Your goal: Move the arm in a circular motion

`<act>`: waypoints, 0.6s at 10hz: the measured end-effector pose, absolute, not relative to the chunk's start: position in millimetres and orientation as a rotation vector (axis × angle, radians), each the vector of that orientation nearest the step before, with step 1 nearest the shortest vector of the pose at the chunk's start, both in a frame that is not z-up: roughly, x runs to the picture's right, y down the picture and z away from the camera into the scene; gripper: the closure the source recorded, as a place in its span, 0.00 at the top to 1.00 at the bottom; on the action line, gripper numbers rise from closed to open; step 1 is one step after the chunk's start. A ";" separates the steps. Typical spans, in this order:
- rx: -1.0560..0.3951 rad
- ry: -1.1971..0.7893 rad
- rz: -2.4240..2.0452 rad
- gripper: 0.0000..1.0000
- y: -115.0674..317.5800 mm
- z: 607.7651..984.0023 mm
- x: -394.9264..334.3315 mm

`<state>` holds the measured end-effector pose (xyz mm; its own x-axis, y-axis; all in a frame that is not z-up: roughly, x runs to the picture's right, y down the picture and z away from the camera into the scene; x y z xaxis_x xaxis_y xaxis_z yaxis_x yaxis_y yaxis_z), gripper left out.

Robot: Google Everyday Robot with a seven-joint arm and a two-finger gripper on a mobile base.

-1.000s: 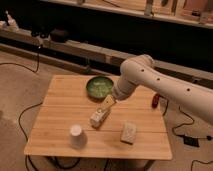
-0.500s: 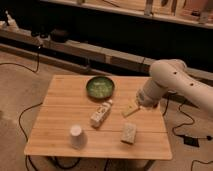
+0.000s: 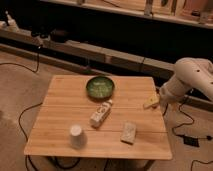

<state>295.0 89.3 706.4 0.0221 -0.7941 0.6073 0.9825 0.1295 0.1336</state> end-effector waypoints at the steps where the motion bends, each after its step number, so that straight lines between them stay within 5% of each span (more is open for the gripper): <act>1: -0.393 -0.585 -1.400 0.80 76.7 716.3 311.2; 6: -0.433 -0.408 -1.359 0.80 -1.6 757.2 321.8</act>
